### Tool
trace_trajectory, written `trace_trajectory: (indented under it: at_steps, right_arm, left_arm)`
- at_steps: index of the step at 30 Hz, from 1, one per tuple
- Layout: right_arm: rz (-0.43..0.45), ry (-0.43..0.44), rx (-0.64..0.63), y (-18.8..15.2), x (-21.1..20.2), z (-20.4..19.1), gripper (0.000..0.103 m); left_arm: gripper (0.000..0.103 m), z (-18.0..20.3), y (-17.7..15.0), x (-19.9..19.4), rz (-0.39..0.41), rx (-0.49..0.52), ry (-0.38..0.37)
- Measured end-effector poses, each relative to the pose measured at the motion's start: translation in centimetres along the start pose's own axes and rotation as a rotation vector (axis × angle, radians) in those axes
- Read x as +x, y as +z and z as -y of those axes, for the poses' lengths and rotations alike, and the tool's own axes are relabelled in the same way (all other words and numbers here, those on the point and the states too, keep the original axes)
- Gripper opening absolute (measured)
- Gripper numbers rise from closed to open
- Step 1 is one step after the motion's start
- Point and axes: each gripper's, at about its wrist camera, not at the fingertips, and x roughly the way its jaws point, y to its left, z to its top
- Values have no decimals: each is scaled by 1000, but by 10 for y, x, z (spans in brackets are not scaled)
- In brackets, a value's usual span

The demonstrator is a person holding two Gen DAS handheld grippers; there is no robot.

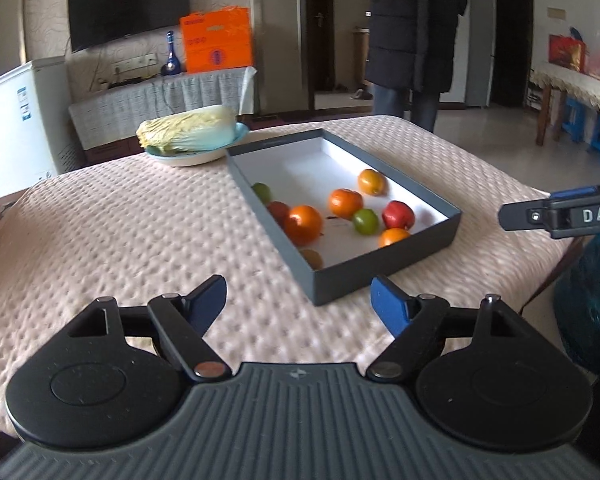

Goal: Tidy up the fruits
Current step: 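Withdraw both open grippers away from the filled box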

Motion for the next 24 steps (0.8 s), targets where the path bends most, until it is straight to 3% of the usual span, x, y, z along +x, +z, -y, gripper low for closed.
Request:
trace_trajectory:
  at_steps: [24]
  right_arm:
    - [-15, -10, 14, -2, 1, 8, 83]
  left_arm:
    - [83, 20, -1, 17, -34, 18, -47]
